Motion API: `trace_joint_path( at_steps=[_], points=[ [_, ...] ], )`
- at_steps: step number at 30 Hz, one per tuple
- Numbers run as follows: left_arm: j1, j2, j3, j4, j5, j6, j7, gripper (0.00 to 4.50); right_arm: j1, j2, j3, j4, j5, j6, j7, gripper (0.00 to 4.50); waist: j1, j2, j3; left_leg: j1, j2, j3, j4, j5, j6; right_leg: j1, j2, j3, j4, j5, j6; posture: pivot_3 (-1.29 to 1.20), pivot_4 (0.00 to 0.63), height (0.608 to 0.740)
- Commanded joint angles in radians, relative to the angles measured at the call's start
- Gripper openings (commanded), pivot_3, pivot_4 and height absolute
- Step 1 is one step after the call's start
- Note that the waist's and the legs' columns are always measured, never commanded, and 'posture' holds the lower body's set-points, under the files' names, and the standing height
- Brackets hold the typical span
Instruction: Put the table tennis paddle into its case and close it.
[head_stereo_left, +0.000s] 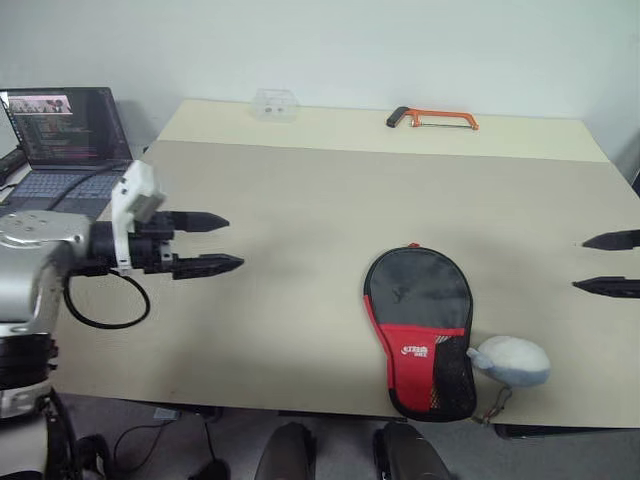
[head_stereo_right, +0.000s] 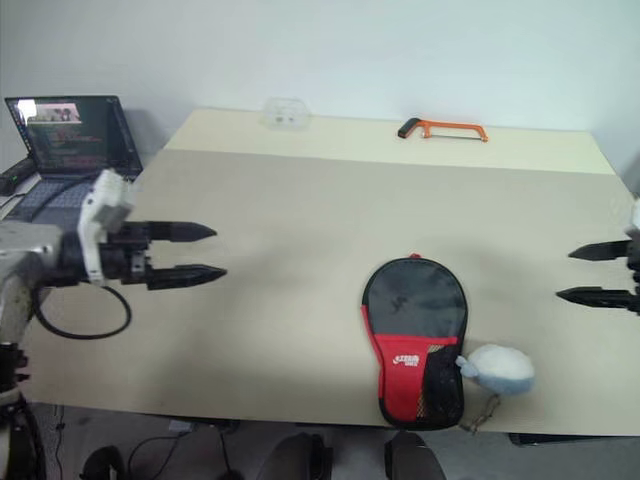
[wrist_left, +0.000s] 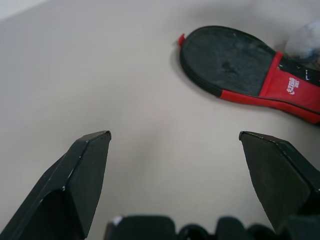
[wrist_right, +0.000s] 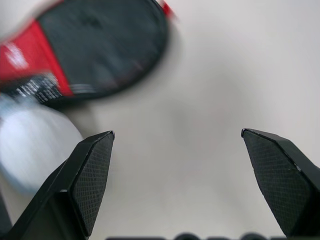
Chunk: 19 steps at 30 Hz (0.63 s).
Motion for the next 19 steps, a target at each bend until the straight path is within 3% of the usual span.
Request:
trace_joint_path(
  at_steps=[1, 6, 14, 19],
  points=[
    [-0.022, 0.012, 0.014, 0.016, -0.010, -0.033, 0.007, 4.50, 0.026, -0.062, -0.080, 0.109, -0.016, -0.089, 0.051, 4.48, -0.002, 0.000, 0.000, 0.000, 0.000, 0.000, 0.001, 0.000, 0.000, 0.000, 0.000, 0.000, 0.001, 0.000, 0.000, 0.00, 0.150, 0.740],
    [-0.033, -0.020, -0.016, -0.003, -0.013, -0.034, 0.038, 4.50, -0.013, -0.087, -0.068, 0.221, -0.033, -0.146, 0.055, 4.48, -0.009, 0.000, 0.001, 0.002, 0.000, 0.001, 0.007, 0.000, 0.000, -0.001, 0.001, 0.002, 0.013, -0.002, 0.000, 0.00, 0.150, 0.740],
    [-0.061, -0.018, -0.063, -0.020, -0.007, -0.031, 0.040, 4.50, -0.207, -0.026, 0.079, 0.392, -0.148, -0.143, 0.036, 4.48, -0.031, 0.001, 0.001, 0.007, 0.000, 0.002, 0.007, 0.000, 0.000, 0.001, 0.003, 0.006, 0.015, -0.002, 0.000, 0.00, 0.150, 0.740],
    [0.000, -0.018, -0.060, -0.048, -0.007, -0.032, 0.059, 4.50, -0.248, 0.010, 0.112, 0.403, -0.178, -0.127, 0.034, 4.48, -0.031, 0.003, 0.002, 0.007, 0.000, 0.002, 0.007, 0.000, 0.000, 0.000, 0.003, 0.007, 0.015, -0.002, 0.000, 0.00, 0.150, 0.740]
  ],
)
